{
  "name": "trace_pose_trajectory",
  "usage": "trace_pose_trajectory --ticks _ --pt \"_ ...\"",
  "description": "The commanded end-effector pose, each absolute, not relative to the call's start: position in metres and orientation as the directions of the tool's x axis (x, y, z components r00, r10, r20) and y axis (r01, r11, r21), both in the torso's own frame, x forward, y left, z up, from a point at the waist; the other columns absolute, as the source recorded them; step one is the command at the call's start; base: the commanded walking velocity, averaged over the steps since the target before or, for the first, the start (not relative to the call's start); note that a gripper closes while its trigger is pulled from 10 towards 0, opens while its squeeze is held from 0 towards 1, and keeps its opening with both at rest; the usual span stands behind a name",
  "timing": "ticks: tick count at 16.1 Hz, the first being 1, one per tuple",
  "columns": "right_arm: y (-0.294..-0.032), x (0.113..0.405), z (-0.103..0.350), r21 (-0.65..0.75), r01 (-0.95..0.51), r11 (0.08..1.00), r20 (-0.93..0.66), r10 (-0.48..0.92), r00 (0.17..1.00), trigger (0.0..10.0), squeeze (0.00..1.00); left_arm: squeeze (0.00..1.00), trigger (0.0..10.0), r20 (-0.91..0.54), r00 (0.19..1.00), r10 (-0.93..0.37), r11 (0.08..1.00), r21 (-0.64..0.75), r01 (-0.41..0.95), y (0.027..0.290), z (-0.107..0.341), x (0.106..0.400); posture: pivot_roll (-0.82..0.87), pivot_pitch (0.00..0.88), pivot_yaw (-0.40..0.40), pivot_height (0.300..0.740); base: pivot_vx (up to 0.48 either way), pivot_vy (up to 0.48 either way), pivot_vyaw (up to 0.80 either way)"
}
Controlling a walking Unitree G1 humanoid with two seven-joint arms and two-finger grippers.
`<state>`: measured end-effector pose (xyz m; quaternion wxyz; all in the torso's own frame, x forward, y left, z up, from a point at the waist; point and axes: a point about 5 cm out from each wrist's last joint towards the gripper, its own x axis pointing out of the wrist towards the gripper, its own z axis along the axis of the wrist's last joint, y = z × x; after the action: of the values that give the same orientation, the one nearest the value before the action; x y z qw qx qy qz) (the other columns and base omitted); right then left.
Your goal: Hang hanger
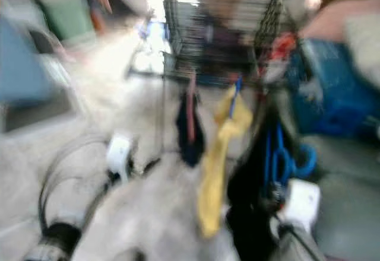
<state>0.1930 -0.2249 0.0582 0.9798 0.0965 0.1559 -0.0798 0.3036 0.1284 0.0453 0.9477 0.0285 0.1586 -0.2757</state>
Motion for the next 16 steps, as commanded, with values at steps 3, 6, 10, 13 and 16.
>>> trace_pose_trajectory --ticks 3,6,10,13,16 --pt "-0.232 0.197 0.064 0.172 0.237 0.956 -0.305 -0.177 0.936 10.0 0.00 0.00 10.0 -0.288 0.810 -0.511 0.847 -0.004 0.532 0.126 0.056 0.313 -0.04 0.000 -0.026 0.740 -0.326 0.000 0.00" --pt "-0.231 0.200 0.064 0.083 0.246 0.966 -0.302 -0.211 0.930 10.0 0.00 0.00 10.0 -0.289 0.813 -0.505 0.849 0.004 0.528 0.127 0.056 0.314 -0.03 0.000 -0.027 0.740 -0.325 0.000 0.00" --pt "-0.225 0.206 0.068 -0.020 0.169 0.985 -0.273 -0.168 0.947 10.0 0.00 0.00 10.0 -0.291 0.819 -0.494 0.854 0.013 0.520 0.127 0.055 0.314 -0.03 0.000 -0.027 0.740 -0.326 0.000 0.00" --pt "-0.223 0.204 0.069 0.072 0.180 0.981 -0.256 -0.157 0.954 10.0 0.00 0.00 10.0 -0.279 0.828 -0.486 0.862 0.003 0.507 0.127 0.056 0.315 -0.03 0.000 -0.027 0.740 0.000 0.000 0.00" --pt "-0.221 0.206 0.071 0.090 0.165 0.982 -0.238 -0.139 0.961 10.0 0.00 0.00 10.0 -0.284 0.829 -0.481 0.865 0.000 0.501 0.126 0.055 0.317 -0.03 0.000 -0.029 0.740 0.000 0.000 0.00"
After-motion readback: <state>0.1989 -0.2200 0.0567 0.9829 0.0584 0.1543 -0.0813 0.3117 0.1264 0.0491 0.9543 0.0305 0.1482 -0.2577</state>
